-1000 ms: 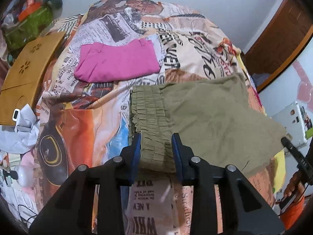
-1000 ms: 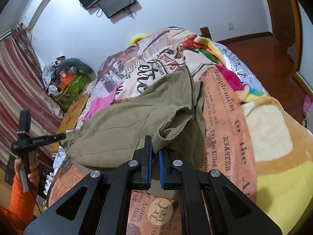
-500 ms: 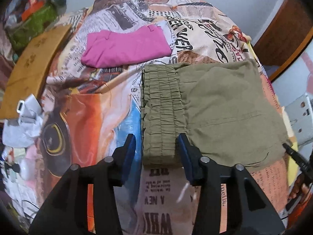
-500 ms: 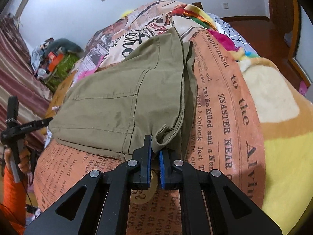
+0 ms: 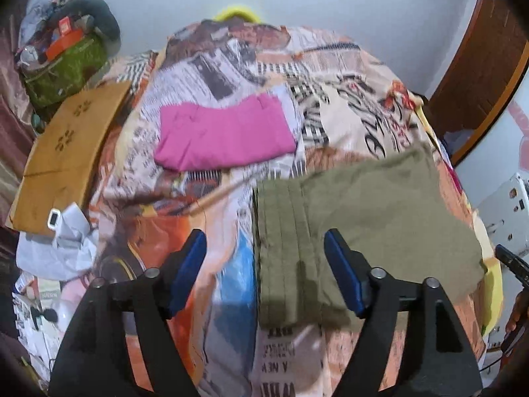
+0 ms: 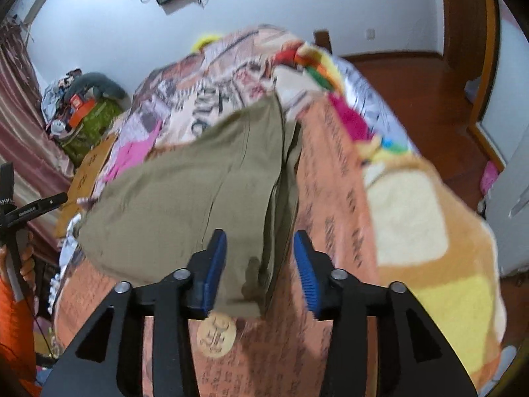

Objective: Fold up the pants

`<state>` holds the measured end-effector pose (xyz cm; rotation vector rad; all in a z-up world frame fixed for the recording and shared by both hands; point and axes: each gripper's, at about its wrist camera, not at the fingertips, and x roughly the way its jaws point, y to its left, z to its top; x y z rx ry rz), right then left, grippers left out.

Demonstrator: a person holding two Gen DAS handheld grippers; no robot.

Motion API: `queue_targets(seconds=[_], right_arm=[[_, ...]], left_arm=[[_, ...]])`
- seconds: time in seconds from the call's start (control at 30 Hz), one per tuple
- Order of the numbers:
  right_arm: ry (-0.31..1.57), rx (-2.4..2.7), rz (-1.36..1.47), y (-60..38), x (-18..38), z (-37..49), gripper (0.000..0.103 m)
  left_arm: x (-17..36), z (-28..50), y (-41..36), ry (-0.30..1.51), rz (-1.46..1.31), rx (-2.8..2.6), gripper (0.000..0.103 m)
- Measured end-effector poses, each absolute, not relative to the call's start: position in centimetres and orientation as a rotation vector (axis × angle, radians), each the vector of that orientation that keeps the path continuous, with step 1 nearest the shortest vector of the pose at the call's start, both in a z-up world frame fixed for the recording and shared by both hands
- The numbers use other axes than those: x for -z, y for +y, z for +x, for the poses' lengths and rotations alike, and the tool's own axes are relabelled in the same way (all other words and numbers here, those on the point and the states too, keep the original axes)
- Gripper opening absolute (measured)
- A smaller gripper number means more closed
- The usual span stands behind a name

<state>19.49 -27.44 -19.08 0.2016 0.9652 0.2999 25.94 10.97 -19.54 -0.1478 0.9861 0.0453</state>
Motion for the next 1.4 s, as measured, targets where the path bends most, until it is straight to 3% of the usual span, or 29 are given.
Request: queue_targets(seconds=[0.2, 0.33, 0.93, 1.0, 1.07, 1.13, 1.4], right_arm=[[0.926, -0.299, 0.176, -27.2, 18.4, 23.0, 0.043], [0.910, -0.304, 0.153, -26.6, 18.7, 26.1, 0.051], [1.037, -0.369, 0.101, -23.2, 26.0, 41.0, 0.052], [1.041, -0.389, 0.115, -22.9, 26.7, 41.6, 0.042], [1.045, -0.385, 0.118, -22.7, 27.1, 42.0, 0.021], [1.038, -0.385, 0.098, -22.5, 27.2, 42.0, 0.010], [0.956, -0.248, 0.015, -24.0, 25.0, 41.3, 0.005]], left_arm=[[19.9, 29.3, 11.2, 0.981, -0.145, -0.061, 0.083], [21.6, 32.3, 11.3, 1.028, -0.142, -0.071, 0.083], [29.6, 38.4, 9.0, 1.176, -0.004, -0.045, 0.083], [30.0, 38.2, 9.0, 1.179, -0.019, -0.040, 0.083], [30.3, 38.1, 9.0, 1.175, -0.031, -0.045, 0.083], [30.3, 38.0, 9.1, 1.165, -0.042, -0.048, 0.083], [29.6, 37.6, 10.5, 1.141, -0.139, -0.107, 0.083]])
